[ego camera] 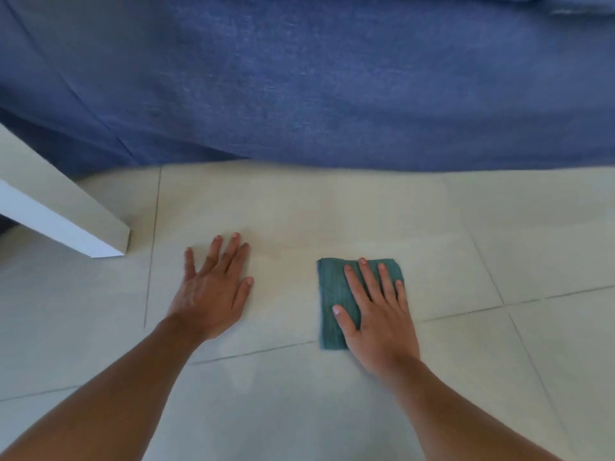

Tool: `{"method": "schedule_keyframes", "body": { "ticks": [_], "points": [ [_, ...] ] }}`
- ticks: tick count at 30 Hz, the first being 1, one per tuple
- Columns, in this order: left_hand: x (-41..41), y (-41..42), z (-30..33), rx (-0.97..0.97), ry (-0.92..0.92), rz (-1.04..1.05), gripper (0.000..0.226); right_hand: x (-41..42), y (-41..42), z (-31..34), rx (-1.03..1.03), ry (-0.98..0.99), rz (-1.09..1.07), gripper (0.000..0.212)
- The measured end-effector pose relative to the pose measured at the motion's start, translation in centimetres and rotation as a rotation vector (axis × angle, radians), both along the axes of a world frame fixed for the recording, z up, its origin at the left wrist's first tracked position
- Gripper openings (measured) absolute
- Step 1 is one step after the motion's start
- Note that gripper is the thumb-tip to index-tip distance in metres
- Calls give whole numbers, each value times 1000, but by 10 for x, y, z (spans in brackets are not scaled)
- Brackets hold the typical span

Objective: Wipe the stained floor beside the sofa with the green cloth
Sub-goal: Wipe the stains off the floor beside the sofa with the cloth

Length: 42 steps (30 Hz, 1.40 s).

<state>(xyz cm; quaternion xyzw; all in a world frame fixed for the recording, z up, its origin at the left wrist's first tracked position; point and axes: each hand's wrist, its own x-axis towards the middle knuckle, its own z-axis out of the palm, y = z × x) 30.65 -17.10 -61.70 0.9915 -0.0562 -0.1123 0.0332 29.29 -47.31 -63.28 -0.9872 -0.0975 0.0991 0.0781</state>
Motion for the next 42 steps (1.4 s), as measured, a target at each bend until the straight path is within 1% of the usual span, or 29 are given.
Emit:
{"method": "schedule_keyframes", "body": {
  "ticks": [3,5,8,11,14,19,22,26,29,31,34,38,42],
  "points": [
    [14,-18,-8,15,-4,-24,68,-4,-73,3,-40,-5,-244,77],
    [17,-20,-12,3,-27,-24,67,-6,-99,4,-55,-9,-352,80],
    [17,-20,-15,-29,-53,-24,66,2,-108,1,-69,-17,-412,79],
    [15,-22,-13,-52,-59,-22,66,17,-107,-3,-70,-13,-465,73],
    [14,-22,-12,-72,-75,-18,67,44,-109,-4,-69,-3,-484,74],
    [15,-21,-13,-122,-91,-14,66,109,-103,-2,-76,18,-475,73],
    [15,-21,-14,-125,-96,-13,65,143,-83,-1,-90,16,-436,73],
    [17,-19,-16,-120,-94,-5,64,170,-23,0,-93,10,-309,75],
    [17,-19,-18,-119,-94,-5,64,178,37,1,-80,7,-162,76],
    [18,-19,-19,-122,-95,-6,64,176,73,0,-40,11,-75,77],
    [20,-17,-21,-112,-89,-5,64,167,99,0,4,21,-27,76],
    [19,-16,-20,-109,-92,-1,62,139,84,3,12,11,15,74],
    [17,-11,-19,-117,-116,2,61,62,69,2,42,20,-40,75]
  ]
}}
